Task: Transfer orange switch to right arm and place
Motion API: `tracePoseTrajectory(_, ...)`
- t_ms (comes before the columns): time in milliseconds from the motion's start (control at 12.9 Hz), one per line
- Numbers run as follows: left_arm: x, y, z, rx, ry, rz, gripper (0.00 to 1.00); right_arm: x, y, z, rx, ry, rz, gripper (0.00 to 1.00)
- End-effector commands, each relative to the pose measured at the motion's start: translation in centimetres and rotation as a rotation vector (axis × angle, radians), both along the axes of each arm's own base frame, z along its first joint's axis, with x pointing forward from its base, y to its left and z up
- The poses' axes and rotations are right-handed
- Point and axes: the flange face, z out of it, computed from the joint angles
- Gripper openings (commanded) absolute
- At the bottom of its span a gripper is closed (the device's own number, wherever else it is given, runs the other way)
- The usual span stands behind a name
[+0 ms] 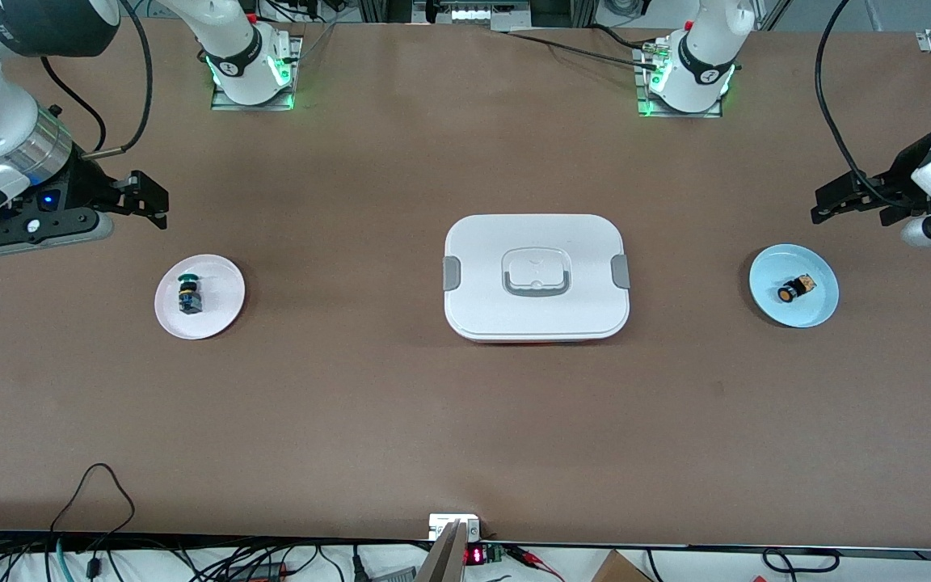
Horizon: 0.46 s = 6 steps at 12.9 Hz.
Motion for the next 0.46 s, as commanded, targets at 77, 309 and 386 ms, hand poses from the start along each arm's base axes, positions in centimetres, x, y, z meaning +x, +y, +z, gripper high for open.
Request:
tracePoseTrajectory(77,0.33,-0.01,0.63,0.016,0.002,-0.021,1.0,-0.19,0.13,0.71,-0.002,-0.002,-0.012,1.0)
tracePoseTrajectory(309,0.31,0.25,0.62,0.016,0.004,-0.012,1.0,-0.17,0.04,0.71,-0.002,-0.002,-0.013,1.0)
tracePoseTrajectory(386,0.35,0.06,0.64,0.015,0.001,-0.006,1.0,-0.17,0.04,0.71,-0.002,-0.002,-0.013,1.0)
